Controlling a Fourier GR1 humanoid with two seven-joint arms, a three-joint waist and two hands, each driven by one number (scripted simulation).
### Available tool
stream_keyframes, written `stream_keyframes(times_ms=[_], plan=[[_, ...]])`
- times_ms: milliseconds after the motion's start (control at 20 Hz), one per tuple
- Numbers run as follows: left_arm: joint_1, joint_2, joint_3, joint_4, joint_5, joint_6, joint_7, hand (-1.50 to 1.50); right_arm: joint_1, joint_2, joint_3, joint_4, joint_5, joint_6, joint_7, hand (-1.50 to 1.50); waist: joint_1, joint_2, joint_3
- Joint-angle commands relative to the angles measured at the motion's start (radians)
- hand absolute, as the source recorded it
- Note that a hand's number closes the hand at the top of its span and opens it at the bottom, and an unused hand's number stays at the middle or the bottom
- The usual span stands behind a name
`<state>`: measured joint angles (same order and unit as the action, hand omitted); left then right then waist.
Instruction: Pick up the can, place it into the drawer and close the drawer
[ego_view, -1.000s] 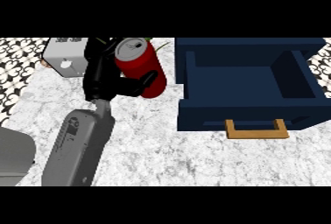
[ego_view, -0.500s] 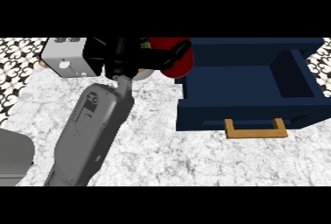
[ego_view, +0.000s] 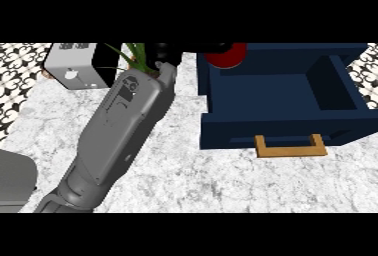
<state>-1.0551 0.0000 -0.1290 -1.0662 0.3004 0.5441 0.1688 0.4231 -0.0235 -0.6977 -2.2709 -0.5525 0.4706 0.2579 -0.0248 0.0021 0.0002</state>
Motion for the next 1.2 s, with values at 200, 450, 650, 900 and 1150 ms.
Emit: stream_keyframes(times_ms=[200, 450, 650, 900, 1150], plan=[[-0.152, 0.000, -0.049, 0.199, 0.117, 0.032, -0.083, 1.50, -0.036, 0.023, 0.089, 0.019, 0.107, -0.023, -0.032, -1.50, -0.005, 0.003, 0.001], [-0.232, 0.000, -0.092, 0.311, 0.196, 0.061, -0.131, 1.50, -0.005, 0.023, 0.027, -0.044, 0.007, -0.025, 0.024, -1.50, -0.016, 0.003, 0.000], [-0.287, 0.000, -0.183, 0.371, 0.302, 0.111, -0.152, 1.50, -0.029, 0.008, 0.019, -0.002, 0.014, -0.002, 0.018, -1.50, -0.035, 0.007, 0.001], [-0.283, 0.000, -0.251, 0.435, 0.382, 0.122, -0.228, 1.50, -0.068, 0.022, 0.075, -0.093, 0.046, -0.071, 0.084, -1.50, -0.042, 0.011, 0.001], [-0.349, 0.000, -0.322, 0.470, 0.471, 0.165, -0.212, 1.50, -0.084, -0.007, 0.050, -0.032, 0.009, -0.049, 0.080, -1.50, -0.056, 0.011, 0.002]])
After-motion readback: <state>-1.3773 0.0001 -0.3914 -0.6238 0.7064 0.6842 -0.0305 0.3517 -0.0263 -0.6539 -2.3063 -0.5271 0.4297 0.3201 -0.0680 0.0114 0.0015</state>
